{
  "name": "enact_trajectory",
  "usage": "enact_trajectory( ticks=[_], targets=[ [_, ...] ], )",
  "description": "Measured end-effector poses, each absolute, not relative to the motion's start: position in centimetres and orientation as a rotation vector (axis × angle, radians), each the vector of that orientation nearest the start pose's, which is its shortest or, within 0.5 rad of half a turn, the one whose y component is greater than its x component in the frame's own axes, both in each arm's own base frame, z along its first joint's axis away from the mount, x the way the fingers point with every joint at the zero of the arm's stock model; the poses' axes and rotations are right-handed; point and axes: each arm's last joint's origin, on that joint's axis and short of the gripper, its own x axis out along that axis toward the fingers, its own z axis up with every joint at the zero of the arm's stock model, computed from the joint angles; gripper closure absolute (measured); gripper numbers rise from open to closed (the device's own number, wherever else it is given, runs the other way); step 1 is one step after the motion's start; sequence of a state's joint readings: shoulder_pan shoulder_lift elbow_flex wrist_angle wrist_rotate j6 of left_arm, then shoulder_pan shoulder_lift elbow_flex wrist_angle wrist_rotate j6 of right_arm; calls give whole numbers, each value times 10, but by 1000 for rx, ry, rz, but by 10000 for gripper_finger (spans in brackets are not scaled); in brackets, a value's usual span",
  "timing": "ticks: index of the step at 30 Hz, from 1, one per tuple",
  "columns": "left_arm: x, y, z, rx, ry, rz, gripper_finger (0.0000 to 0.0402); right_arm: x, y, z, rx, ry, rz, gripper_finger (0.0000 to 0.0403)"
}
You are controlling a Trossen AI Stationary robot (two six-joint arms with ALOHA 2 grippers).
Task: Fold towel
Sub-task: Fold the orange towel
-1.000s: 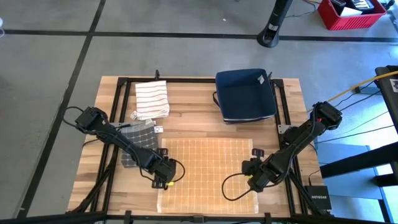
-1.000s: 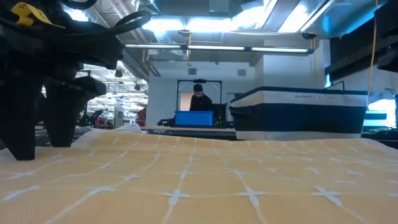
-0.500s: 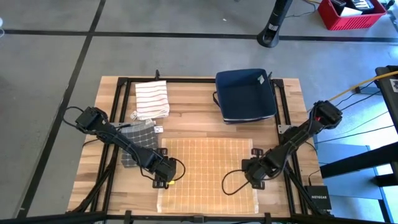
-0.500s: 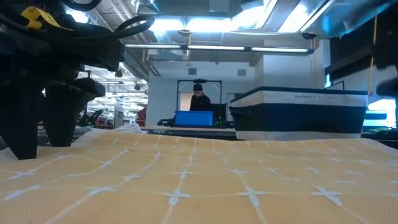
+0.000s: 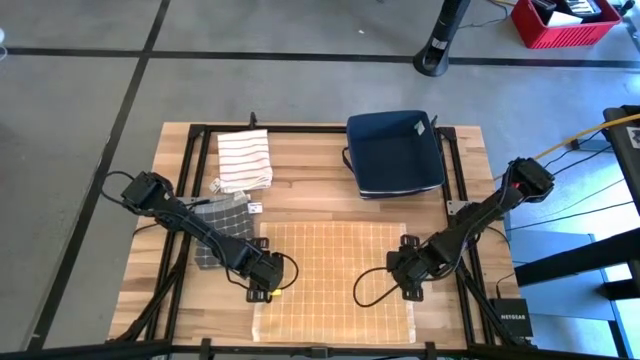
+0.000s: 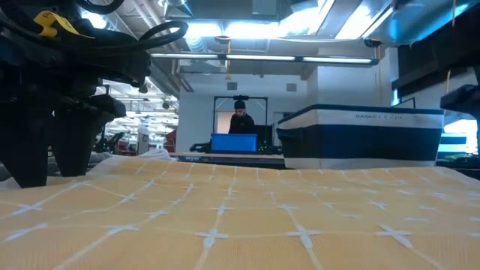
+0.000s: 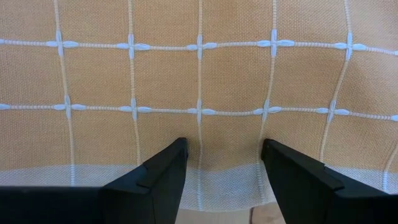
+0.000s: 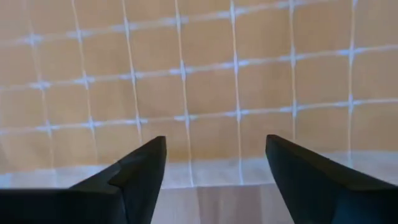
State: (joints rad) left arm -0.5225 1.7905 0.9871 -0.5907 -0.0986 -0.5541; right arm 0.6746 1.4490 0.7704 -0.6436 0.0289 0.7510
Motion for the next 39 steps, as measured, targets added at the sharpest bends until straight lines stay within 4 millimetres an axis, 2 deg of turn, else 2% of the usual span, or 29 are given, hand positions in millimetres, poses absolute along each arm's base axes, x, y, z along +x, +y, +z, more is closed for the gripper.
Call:
enact_trajectory(
  ticks=[3, 7, 12, 19, 25, 30, 34, 39],
  targets=[
    [268, -151, 131, -37, 1370, 25, 196, 182, 154, 159, 143, 1374, 70, 124],
    [268, -151, 131, -35, 1370, 24, 196, 178, 159, 154, 124, 1348, 88, 147],
    [268, -151, 131, -30, 1370, 19, 196, 173, 154, 146, 85, 1324, 46, 172],
    [268, -151, 131, -28, 1370, 18, 196, 172, 154, 136, 160, 1300, 84, 180],
    [268, -151, 131, -29, 1370, 20, 196, 170, 152, 136, 130, 1321, 59, 181],
    [268, -151, 131, -29, 1370, 22, 196, 168, 152, 150, 91, 1434, 23, 181],
    [268, -151, 131, -30, 1369, 24, 196, 174, 157, 158, 99, 1390, 39, 181],
    [268, -151, 131, -30, 1369, 24, 196, 178, 156, 157, 46, 1281, 8, 181]
  ],
)
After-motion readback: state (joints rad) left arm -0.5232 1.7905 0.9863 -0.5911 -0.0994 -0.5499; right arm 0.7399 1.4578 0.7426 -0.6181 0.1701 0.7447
